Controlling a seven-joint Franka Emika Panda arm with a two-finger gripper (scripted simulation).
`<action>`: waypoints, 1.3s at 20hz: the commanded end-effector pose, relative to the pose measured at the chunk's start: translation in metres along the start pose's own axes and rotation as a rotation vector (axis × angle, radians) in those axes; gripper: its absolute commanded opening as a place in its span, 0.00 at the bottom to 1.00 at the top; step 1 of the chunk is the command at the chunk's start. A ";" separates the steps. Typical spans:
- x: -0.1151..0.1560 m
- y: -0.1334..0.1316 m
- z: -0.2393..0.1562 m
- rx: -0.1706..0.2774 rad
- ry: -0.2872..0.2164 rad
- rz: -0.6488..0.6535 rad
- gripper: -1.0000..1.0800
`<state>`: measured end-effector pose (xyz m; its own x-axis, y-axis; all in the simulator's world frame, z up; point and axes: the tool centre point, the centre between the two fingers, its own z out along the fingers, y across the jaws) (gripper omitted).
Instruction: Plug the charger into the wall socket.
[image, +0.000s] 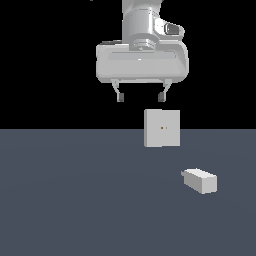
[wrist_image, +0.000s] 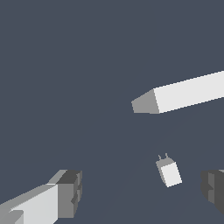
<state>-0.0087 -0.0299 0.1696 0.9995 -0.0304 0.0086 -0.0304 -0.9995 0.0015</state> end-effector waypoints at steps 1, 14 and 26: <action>-0.004 0.003 0.004 0.001 0.009 -0.012 0.96; -0.039 0.036 0.040 0.014 0.102 -0.132 0.96; -0.063 0.071 0.080 0.028 0.191 -0.247 0.96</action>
<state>-0.0709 -0.0950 0.0937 0.9616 0.1992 0.1887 0.2032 -0.9791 -0.0021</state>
